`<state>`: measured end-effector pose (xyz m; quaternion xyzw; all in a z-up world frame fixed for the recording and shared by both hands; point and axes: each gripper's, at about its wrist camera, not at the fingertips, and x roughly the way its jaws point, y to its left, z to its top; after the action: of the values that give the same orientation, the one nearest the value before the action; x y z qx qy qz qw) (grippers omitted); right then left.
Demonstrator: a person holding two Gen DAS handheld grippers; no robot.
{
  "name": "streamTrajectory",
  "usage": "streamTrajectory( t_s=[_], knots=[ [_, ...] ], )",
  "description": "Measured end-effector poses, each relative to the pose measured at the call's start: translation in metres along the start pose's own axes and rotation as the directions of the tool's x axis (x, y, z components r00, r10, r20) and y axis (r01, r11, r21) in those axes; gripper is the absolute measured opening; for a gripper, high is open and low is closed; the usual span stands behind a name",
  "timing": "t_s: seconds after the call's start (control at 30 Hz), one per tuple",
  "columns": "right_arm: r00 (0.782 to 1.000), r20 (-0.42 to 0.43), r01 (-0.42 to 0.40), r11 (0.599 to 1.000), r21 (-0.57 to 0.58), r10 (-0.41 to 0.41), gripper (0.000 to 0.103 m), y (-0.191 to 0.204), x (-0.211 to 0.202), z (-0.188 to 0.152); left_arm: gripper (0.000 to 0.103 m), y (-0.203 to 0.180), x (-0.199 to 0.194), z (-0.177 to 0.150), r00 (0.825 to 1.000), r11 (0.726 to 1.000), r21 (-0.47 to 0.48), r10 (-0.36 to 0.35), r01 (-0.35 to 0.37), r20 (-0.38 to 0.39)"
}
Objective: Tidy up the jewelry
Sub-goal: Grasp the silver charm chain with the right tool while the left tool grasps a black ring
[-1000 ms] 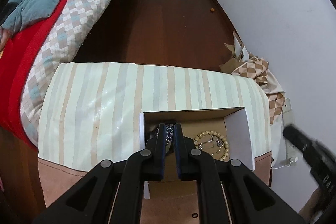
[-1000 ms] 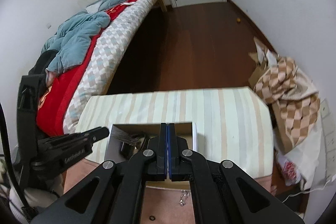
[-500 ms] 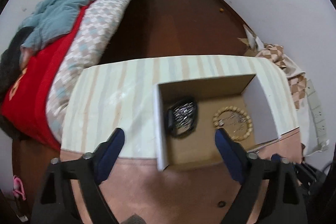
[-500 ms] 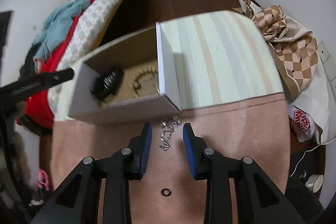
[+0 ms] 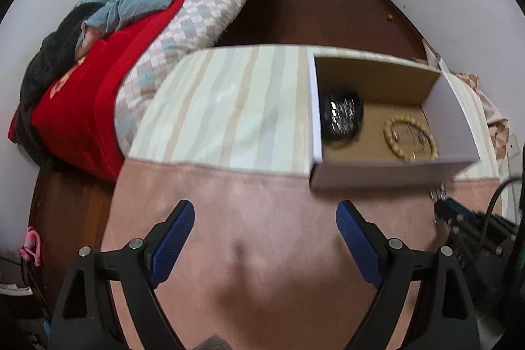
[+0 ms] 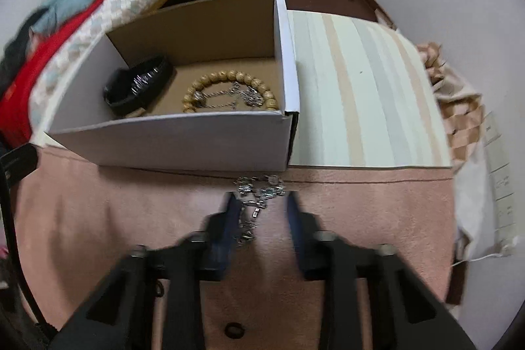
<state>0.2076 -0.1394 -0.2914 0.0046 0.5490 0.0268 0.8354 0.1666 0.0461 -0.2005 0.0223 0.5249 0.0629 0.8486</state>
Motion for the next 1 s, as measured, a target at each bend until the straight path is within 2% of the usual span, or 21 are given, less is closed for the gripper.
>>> streamTrajectory(
  t_s=[0.03,0.17,0.3,0.5,0.57,0.73,0.8,0.93,1.0],
  knots=[
    [1.0,-0.011,-0.019,1.0,0.011,0.019,0.003,-0.004,-0.001,-0.002,0.088,-0.002,0.001,-0.005,1.0,1.0,-0.001,-0.006,0.006,-0.01],
    [0.999,-0.011,-0.051,0.996,0.075,0.052,0.002,-0.026,-0.017,-0.018,0.088,-0.013,0.005,-0.03,0.995,0.997,-0.009,-0.076,0.076,-0.061],
    [0.997,0.003,-0.079,0.985,0.153,0.08,0.002,-0.054,-0.038,-0.047,0.088,-0.038,0.01,-0.05,0.984,0.989,0.024,-0.141,0.144,-0.107],
    [0.995,0.003,-0.1,0.966,0.239,0.103,0.002,-0.08,-0.052,-0.084,0.087,-0.067,0.017,-0.062,0.973,0.978,0.062,-0.188,0.198,-0.137],
    [0.994,0.001,-0.107,0.961,0.254,0.11,0.002,-0.083,-0.052,-0.09,0.087,-0.075,0.019,-0.063,0.974,0.978,0.078,-0.184,0.196,-0.135],
    [0.994,-0.002,-0.103,0.958,0.266,0.108,0.002,-0.087,-0.05,-0.096,0.076,-0.089,0.021,-0.063,0.975,0.975,0.104,-0.183,0.197,-0.127],
    [0.994,0.002,-0.102,0.957,0.271,0.105,0.002,-0.089,-0.05,-0.096,0.057,-0.093,0.023,-0.062,0.974,0.974,0.114,-0.183,0.198,-0.13],
    [0.995,0.006,-0.101,0.955,0.277,0.103,0.002,-0.089,-0.05,-0.094,0.049,-0.098,0.024,-0.06,0.977,0.973,0.13,-0.177,0.192,-0.116],
    [0.995,0.006,-0.101,0.955,0.277,0.104,0.002,-0.09,-0.05,-0.095,0.035,-0.099,0.024,-0.058,0.978,0.971,0.139,-0.179,0.193,-0.107]
  ],
)
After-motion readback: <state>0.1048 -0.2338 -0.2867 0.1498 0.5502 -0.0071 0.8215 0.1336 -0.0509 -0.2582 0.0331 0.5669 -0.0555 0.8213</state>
